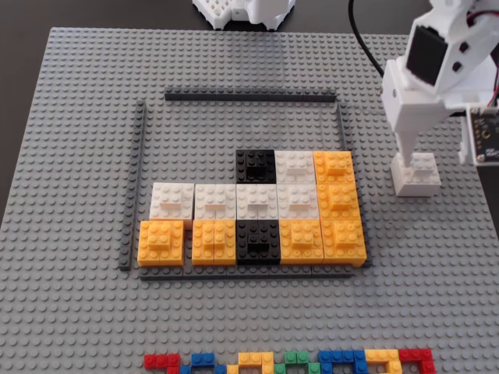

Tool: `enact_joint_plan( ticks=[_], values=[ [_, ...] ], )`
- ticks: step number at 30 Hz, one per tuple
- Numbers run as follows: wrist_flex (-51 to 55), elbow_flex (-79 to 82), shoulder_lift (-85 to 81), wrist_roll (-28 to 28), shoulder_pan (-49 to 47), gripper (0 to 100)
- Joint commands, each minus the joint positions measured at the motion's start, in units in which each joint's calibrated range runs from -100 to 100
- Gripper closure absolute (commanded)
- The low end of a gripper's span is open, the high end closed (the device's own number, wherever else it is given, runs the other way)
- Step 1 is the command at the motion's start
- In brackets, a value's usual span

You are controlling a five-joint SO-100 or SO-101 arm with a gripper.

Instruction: Grab the cube and place it into the grid

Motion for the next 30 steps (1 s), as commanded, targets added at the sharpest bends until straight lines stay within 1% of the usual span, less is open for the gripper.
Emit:
enact_joint_plan(
  ticks=[1,10,20,30],
  values=[
    [-0.6,-3.4,-1.4,-0.2,-0.6,76],
    [-0.8,-3.2,-1.4,-0.4,-1.1,77],
    [-1.3,-1.1,-1.1,0.1,-1.0,90],
    [-1.7,0.3,-1.8,0.4,-0.8,92]
  ],
)
